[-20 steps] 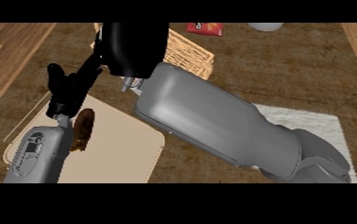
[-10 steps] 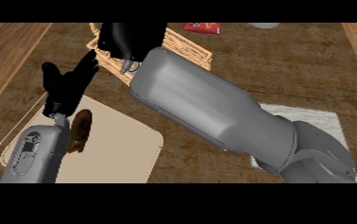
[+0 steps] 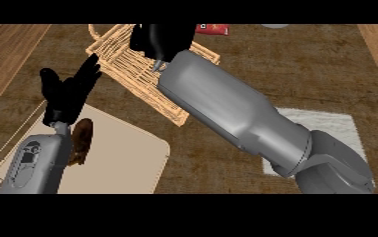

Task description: Pick the cupcake from the placemat and place it in the basket

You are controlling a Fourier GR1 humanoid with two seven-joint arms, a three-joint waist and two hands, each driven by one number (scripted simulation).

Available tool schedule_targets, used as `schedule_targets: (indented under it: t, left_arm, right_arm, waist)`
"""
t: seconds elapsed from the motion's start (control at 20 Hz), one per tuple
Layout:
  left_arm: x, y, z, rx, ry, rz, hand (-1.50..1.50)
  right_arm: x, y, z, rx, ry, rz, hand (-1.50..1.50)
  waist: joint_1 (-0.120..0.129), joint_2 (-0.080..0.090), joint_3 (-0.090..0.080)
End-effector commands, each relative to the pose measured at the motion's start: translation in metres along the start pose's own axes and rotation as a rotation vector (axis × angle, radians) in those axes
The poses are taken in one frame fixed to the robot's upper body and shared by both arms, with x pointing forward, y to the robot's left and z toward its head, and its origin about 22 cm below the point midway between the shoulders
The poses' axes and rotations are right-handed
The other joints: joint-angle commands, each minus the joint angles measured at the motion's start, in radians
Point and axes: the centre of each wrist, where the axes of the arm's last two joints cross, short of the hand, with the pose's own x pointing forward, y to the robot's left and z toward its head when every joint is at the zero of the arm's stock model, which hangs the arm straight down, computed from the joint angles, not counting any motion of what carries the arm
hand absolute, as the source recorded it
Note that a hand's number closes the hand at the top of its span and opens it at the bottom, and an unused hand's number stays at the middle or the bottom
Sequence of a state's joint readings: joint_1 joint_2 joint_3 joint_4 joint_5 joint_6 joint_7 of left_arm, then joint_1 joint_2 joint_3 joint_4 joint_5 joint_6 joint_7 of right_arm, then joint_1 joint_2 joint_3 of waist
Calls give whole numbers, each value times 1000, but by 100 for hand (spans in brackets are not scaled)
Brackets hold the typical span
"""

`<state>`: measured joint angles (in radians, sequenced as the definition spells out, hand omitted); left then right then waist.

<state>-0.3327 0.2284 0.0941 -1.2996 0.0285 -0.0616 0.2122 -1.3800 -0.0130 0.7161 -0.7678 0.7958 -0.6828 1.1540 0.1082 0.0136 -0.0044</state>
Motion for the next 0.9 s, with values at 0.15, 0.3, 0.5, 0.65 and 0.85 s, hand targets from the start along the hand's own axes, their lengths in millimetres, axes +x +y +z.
schedule_targets:
  t: [0.15, 0.3, 0.5, 0.65, 0.85]
  left_arm:
    - [5, 12, 0, 11, -15, -4, 0]
    - [5, 7, 3, -9, -15, -2, 0]
    - [3, -1, 1, 8, -10, -2, 0]
    - [3, 10, 1, 15, 1, 5, 0]
    - [-15, 24, 12, 73, 55, 27, 0]
  right_arm:
    - [-8, 9, -7, -36, 265, -77, -150]
    - [-23, 20, 0, -40, 227, -118, -150]
    - [-21, 19, 4, -70, 194, -212, -150]
    - [-16, 10, -15, -144, 268, -333, -150]
    - [-17, 1, -24, -191, 347, -498, -150]
  waist:
    - [11, 3, 0]
    - [3, 3, 2]
    - [-15, 0, 2]
    - [-28, -4, 3]
    - [-79, -25, 5]
